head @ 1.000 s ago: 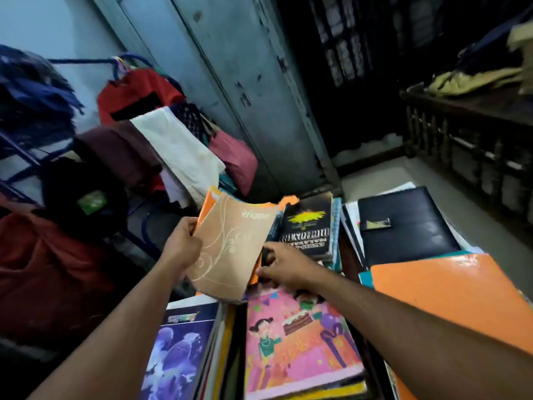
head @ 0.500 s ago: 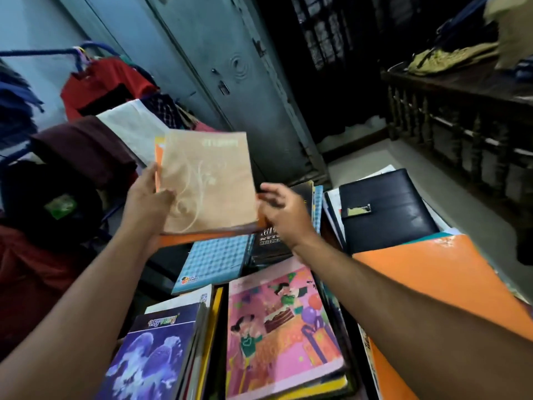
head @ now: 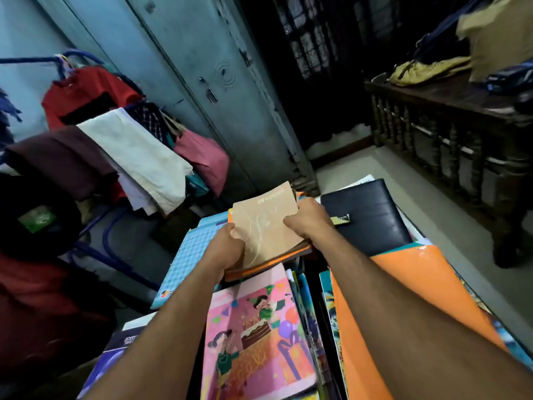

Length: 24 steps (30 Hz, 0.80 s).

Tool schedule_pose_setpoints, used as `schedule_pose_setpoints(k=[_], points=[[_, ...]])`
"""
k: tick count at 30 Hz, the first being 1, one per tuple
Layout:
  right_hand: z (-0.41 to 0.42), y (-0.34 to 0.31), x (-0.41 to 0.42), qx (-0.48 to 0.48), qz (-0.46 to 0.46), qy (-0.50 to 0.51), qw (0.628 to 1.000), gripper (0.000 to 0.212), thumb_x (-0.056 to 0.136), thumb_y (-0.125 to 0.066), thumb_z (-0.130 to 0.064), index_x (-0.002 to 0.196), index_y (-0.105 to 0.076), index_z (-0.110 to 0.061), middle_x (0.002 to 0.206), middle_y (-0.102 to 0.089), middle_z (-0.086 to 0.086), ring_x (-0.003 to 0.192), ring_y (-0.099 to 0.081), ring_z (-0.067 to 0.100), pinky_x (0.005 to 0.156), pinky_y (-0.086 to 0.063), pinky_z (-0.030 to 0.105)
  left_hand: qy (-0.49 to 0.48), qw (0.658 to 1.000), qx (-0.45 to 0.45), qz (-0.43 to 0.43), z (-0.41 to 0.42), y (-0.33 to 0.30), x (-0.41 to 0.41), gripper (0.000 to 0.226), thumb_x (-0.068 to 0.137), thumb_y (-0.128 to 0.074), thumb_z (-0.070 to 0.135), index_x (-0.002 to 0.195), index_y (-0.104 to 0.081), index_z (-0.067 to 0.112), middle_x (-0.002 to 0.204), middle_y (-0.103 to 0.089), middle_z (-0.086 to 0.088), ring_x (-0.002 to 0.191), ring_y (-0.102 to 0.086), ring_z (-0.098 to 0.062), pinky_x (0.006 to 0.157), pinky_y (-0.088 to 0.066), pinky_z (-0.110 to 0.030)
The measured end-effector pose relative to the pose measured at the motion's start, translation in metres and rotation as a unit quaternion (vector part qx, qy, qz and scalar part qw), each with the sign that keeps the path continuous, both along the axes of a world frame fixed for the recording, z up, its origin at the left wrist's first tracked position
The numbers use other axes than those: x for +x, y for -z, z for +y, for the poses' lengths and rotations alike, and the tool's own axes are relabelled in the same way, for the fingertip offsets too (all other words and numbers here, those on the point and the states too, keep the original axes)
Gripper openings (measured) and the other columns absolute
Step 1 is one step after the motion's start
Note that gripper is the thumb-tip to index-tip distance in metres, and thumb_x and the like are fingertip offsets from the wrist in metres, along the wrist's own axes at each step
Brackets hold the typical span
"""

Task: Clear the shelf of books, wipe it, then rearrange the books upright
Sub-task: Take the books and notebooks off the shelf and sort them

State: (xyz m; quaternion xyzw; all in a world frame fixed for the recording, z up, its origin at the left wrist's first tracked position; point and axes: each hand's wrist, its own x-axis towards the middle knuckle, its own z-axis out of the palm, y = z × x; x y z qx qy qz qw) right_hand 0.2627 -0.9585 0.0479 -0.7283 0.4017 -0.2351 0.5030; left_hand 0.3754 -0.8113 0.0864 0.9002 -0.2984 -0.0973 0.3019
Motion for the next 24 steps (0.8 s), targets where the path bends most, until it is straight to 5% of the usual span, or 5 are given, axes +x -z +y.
schedule_pose_setpoints(k=[6,9,13,18,24], points=[[-0.005,-0.006,-0.010,-0.008,0.018,0.035,0.999,0.036,0.086,-0.058,-0.009,0.121,-0.064,-0.015,0.126,-0.063,0.012,0.117,-0.059,0.034,0.084,-0.048,0.032,-0.005,0.996,0.084,-0.041,-0.008,0.018,-0.002,0.053,0.088,-0.047,0.025,0.140,-0.051,0.015,0.137,-0.055,-0.018,0.128,-0.050,-0.038,0.106,-0.041,-0.039],[-0.011,-0.017,-0.025,-0.065,0.048,0.060,0.995,0.038,0.086,-0.053,-0.005,0.122,-0.061,-0.017,0.129,-0.060,0.013,0.116,-0.059,0.037,0.087,-0.051,0.037,0.012,0.976,0.145,-0.164,-0.018,0.028,-0.013,0.064,0.089,-0.049,0.042,0.150,-0.039,0.022,0.161,-0.024,-0.016,0.151,-0.016,-0.036,0.121,-0.016,-0.050],[-0.030,-0.031,-0.057,-0.184,0.174,0.102,0.962,0.045,0.091,-0.049,-0.006,0.135,-0.049,-0.016,0.141,-0.049,0.013,0.132,-0.046,0.037,0.105,-0.033,0.055,0.172,0.978,0.041,-0.108,-0.026,0.037,-0.054,0.074,0.093,-0.060,0.051,0.155,-0.029,0.028,0.158,-0.035,-0.010,0.143,-0.037,-0.030,0.117,-0.029,-0.050],[-0.058,-0.022,-0.076,-0.177,0.310,0.032,0.934,0.070,0.085,-0.047,-0.001,0.152,-0.036,-0.019,0.162,-0.023,0.014,0.150,-0.015,0.041,0.113,-0.003,0.073,0.274,0.908,0.221,-0.228,-0.044,0.042,-0.086,0.056,0.103,-0.035,0.059,0.155,-0.023,0.045,0.169,-0.001,0.012,0.155,0.010,-0.019,0.118,0.011,-0.063],[-0.026,-0.016,-0.043,-0.142,0.281,-0.090,0.945,0.036,0.093,-0.060,-0.028,0.128,-0.058,-0.020,0.143,-0.052,0.006,0.138,-0.041,0.031,0.114,-0.020,0.062,0.359,0.830,0.312,-0.292,-0.063,0.032,-0.105,0.052,0.107,-0.021,0.049,0.157,-0.021,0.037,0.166,-0.019,0.012,0.156,-0.002,-0.017,0.114,0.015,-0.069]])
